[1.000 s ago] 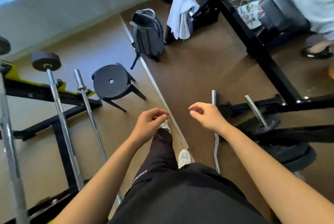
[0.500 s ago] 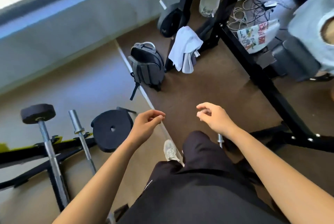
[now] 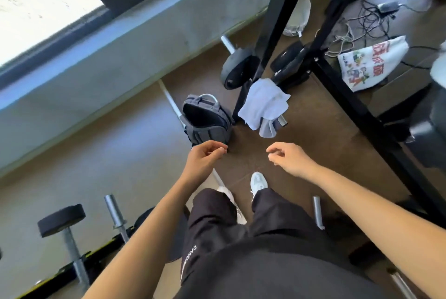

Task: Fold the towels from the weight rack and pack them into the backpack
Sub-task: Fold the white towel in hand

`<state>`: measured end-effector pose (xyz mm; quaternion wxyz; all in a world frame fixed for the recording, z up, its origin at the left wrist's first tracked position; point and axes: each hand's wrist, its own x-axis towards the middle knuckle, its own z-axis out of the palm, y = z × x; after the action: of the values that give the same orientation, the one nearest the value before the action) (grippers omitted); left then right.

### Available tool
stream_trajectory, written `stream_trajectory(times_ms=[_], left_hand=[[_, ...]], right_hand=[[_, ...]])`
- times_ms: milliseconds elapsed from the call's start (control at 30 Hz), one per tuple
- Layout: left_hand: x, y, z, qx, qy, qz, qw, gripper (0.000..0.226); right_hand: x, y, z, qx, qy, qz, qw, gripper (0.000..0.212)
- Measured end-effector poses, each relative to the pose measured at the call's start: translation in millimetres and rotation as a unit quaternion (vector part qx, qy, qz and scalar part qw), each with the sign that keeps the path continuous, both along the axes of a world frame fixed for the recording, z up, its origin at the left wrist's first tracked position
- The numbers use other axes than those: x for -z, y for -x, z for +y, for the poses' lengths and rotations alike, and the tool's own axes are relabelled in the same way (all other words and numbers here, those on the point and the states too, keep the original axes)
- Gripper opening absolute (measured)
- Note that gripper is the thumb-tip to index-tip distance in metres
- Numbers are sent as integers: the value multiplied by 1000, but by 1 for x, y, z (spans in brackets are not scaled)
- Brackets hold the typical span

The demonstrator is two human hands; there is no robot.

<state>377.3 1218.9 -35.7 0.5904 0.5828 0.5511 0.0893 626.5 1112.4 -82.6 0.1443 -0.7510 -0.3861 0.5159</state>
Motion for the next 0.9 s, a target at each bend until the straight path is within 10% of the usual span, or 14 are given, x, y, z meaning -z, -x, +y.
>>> stream_trajectory(times_ms=[333,533,667,900], left_hand=[[106,-71,146,66,154,22,986,11],[155,-102,184,129,156,59,978,15],[168,-104,177,130,185,72,972,17],[183,-118,163,113,216,87,966,17]], right_hand=[[84,-10,117,244,57,19,968,21],[153,-41,136,469,61,-38,880,25],[174,-61,149,429,108,-108,890,62],[202,-79,154,373,96,-172,907,21]])
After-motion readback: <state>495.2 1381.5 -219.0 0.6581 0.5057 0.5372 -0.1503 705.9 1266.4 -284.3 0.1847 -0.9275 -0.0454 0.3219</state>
